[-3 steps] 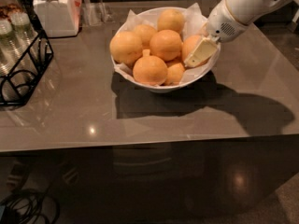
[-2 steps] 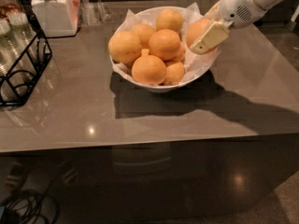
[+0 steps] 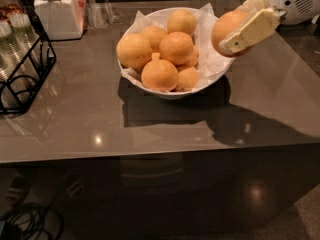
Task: Pick orange from white bowl
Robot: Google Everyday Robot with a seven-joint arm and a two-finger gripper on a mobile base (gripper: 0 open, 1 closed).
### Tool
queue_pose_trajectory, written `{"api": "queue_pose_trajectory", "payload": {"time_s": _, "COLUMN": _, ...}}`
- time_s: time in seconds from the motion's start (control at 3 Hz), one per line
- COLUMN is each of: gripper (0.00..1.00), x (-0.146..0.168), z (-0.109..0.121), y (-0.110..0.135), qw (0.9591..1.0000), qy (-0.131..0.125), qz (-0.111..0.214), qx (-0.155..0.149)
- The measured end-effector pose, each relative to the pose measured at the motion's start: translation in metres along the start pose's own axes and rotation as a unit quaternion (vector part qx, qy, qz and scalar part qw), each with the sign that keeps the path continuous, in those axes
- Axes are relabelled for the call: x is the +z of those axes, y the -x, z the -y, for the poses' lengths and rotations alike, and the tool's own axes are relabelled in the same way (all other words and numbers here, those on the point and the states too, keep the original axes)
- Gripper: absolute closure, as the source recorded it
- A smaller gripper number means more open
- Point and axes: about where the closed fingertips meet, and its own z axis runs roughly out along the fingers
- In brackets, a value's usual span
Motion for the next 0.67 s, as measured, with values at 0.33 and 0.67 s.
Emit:
{"api": "queue_pose_trajectory", "payload": {"time_s": 0.33, "gripper": 1.0, "x": -0.017, "z": -0.021, "y": -0.017, "qw": 0.9974, "qy": 0.011, "qz": 0.046, "qx": 0.054}}
{"api": "queue_pose_trajectory", "payload": {"time_s": 0.67, "gripper": 1.0, "x": -0.04, "z": -0.037, "y": -0.029, "qw": 0.9935, "qy": -0.002, "qz": 0.075, "qx": 0.086}}
